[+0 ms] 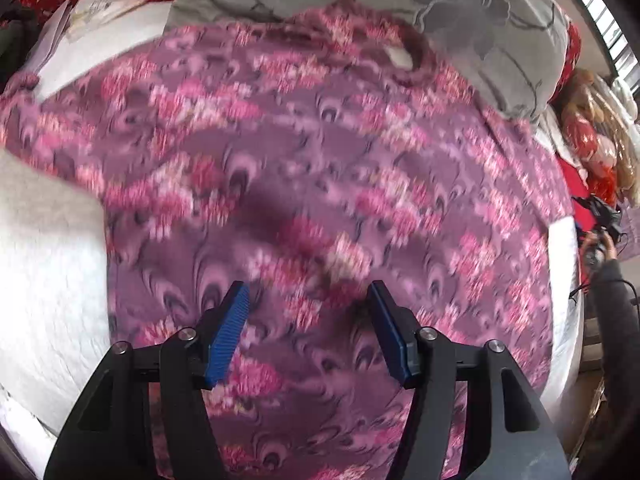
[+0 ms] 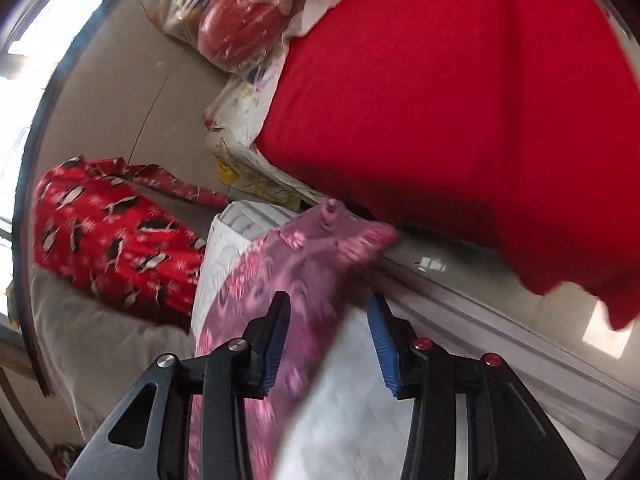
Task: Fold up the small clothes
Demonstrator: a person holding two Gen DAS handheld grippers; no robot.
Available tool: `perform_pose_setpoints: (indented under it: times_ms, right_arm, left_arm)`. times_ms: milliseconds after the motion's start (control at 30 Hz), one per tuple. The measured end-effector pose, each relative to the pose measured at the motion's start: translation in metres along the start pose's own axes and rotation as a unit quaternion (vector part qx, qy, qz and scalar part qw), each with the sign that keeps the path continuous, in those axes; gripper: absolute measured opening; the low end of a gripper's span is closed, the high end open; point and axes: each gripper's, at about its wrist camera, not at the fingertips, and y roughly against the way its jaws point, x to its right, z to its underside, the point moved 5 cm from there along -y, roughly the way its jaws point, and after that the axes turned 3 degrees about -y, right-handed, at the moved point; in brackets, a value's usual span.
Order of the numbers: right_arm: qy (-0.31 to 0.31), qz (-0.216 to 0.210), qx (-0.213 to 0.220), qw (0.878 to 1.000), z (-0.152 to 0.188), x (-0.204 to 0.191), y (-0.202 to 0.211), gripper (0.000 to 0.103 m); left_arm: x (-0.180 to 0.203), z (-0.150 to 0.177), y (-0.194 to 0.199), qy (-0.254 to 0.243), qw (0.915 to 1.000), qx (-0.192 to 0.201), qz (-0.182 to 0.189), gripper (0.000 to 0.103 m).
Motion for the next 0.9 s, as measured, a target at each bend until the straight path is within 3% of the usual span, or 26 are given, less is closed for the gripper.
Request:
perform_pose_setpoints:
  times_ms: [100, 133, 167, 233, 300, 333, 400, 467, 633, 900]
  right_arm:
    - [0.006, -0.005, 0.016, 1.0, -0.004, -0.008, -0.019, 0.051]
    - [0.006, -0.013, 0.021, 1.0, -0.005, -0.012, -0.02, 0.037]
    - [0.016, -0.02, 0.029, 0.999, -0.007, -0.017, -0.017, 0.013]
    - [0.037, -0.023, 0.049, 0.998, -0.013, -0.027, -0.003, 0.011]
    - [0.079, -0.029, 0.095, 0.992, -0.015, -0.044, 0.02, 0.01]
    - [0.103, -0.007, 0.11, 0.989, -0.014, -0.048, 0.029, 0.01]
    - [0.135, 0.049, 0.1, 0.985, -0.012, -0.052, 0.028, 0.009]
    - [0.149, 0.069, 0.098, 0.982, -0.006, -0.054, 0.033, 0.009]
    - [0.18, -0.006, 0.08, 0.98, 0.035, -0.088, 0.056, 0.009]
    - [0.252, -0.074, -0.026, 0.965, 0.166, -0.151, 0.049, 0.009]
  left_arm:
    - [0.004, -0.022, 0.005, -0.007, 0.9998, 0.018, -0.004, 0.06]
    - [0.005, -0.032, 0.006, -0.011, 0.9996, 0.024, -0.01, 0.06]
    - [0.005, -0.043, 0.007, -0.014, 0.9992, 0.031, -0.019, 0.06]
    - [0.005, -0.059, 0.005, -0.014, 0.9987, 0.045, -0.021, 0.06]
    - [0.002, -0.071, 0.0, -0.007, 0.9981, 0.054, -0.029, 0.06]
    - [-0.002, -0.074, -0.005, -0.003, 0.9982, 0.052, -0.031, 0.06]
    - [-0.007, -0.077, -0.019, 0.014, 0.9988, 0.035, -0.03, 0.06]
    - [-0.014, -0.075, -0.033, 0.033, 0.9992, 0.012, -0.018, 0.06]
    - [-0.021, -0.071, -0.036, 0.041, 0.999, 0.017, 0.002, 0.06]
    - [-0.037, -0.059, -0.019, 0.048, 0.9976, 0.008, 0.049, 0.06]
